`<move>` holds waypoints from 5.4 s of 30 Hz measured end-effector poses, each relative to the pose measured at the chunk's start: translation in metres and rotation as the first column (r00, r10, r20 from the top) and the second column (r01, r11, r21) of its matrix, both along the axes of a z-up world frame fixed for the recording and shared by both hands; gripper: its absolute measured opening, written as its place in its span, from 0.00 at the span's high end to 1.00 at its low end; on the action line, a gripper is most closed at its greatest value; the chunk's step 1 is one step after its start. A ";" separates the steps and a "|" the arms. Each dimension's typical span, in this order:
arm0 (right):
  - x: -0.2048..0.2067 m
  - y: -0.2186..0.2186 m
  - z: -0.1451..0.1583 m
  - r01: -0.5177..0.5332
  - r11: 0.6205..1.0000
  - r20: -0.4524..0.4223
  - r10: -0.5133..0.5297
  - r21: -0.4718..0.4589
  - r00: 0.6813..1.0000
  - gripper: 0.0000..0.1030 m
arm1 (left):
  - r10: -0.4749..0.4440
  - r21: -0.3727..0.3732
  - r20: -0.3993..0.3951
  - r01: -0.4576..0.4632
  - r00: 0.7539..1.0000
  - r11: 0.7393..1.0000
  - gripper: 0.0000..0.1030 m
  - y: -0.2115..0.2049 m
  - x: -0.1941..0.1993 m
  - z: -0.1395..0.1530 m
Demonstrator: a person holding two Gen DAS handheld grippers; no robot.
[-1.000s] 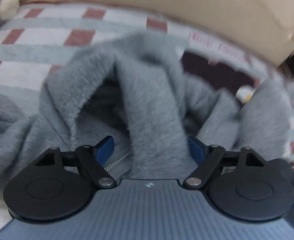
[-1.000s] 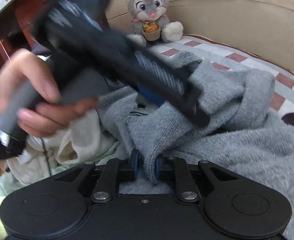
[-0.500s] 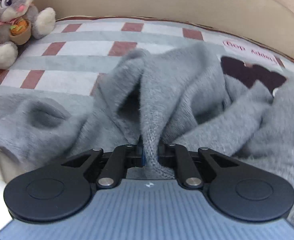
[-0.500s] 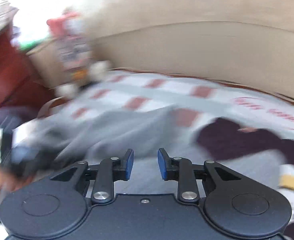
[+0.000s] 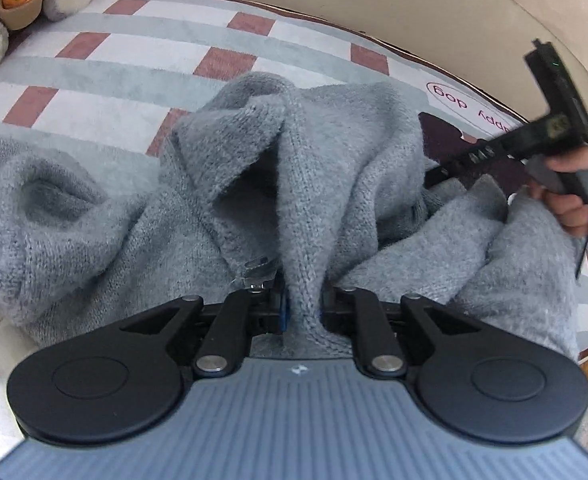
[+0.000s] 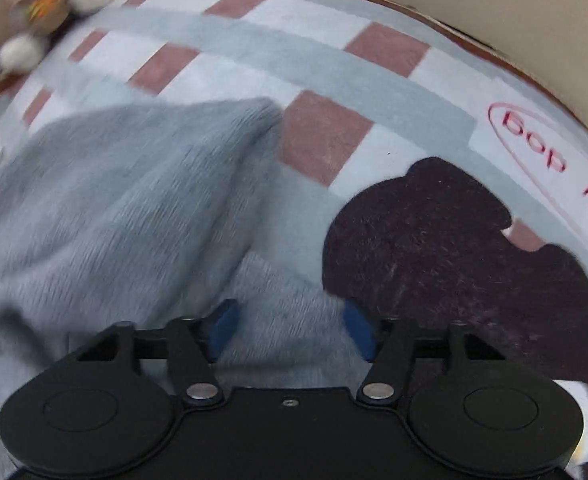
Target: Fold clothes
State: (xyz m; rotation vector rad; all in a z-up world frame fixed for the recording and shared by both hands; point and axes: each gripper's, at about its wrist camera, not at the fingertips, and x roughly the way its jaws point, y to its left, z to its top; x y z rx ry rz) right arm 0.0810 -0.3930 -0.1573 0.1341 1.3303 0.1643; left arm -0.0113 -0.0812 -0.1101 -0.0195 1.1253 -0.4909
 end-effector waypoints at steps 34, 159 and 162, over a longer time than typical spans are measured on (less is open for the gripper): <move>-0.200 -0.109 0.100 -0.078 0.291 0.269 -0.705 0.954 0.656 0.74 | -0.084 -0.255 0.040 0.091 0.996 0.963 0.37 -0.004 -0.008 0.031; -0.193 -0.098 0.087 0.597 0.802 0.537 -0.514 0.024 0.669 0.90 | -0.406 -0.066 0.246 0.433 0.880 0.899 0.34 -0.040 -0.002 0.053; -0.243 -0.095 0.101 0.499 0.841 0.490 -0.531 0.208 0.691 0.84 | -0.533 -0.047 0.231 0.556 0.814 0.830 0.31 -0.047 -0.039 0.041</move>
